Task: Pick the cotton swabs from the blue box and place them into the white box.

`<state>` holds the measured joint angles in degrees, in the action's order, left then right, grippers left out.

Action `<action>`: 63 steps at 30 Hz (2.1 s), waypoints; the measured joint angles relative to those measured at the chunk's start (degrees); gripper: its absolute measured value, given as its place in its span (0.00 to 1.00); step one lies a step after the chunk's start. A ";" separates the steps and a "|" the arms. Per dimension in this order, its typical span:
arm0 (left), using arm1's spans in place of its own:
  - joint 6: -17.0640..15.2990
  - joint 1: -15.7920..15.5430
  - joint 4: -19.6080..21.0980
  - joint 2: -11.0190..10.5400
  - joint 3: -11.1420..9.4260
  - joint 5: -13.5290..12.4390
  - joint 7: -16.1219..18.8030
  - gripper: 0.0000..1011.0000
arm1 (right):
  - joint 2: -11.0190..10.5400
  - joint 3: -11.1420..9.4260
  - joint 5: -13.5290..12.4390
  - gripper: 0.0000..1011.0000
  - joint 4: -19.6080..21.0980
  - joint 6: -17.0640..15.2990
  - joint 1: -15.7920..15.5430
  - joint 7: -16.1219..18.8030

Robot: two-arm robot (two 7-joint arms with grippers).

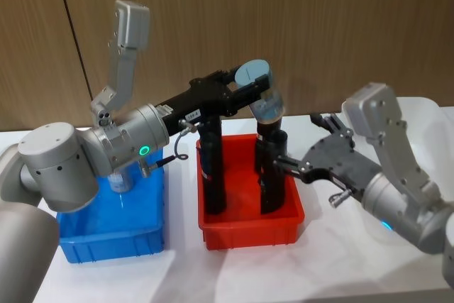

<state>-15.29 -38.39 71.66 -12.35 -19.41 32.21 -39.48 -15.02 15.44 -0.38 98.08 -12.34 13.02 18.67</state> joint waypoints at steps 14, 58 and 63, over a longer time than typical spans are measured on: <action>0.01 -0.02 0.00 0.00 0.00 0.00 0.00 0.66 | 2.62 0.83 1.95 0.99 -3.09 -1.44 4.56 1.94; 0.00 -0.01 0.01 0.00 0.00 0.00 0.01 0.66 | 5.94 1.73 3.74 0.63 -10.61 -2.13 11.88 4.30; 0.01 -0.01 0.01 0.00 0.01 0.01 0.00 0.66 | 5.86 1.78 3.51 0.63 -10.57 -2.03 11.80 4.24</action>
<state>-15.29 -38.40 71.67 -12.35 -19.40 32.21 -39.48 -9.16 17.23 3.13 87.52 -14.37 24.82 22.91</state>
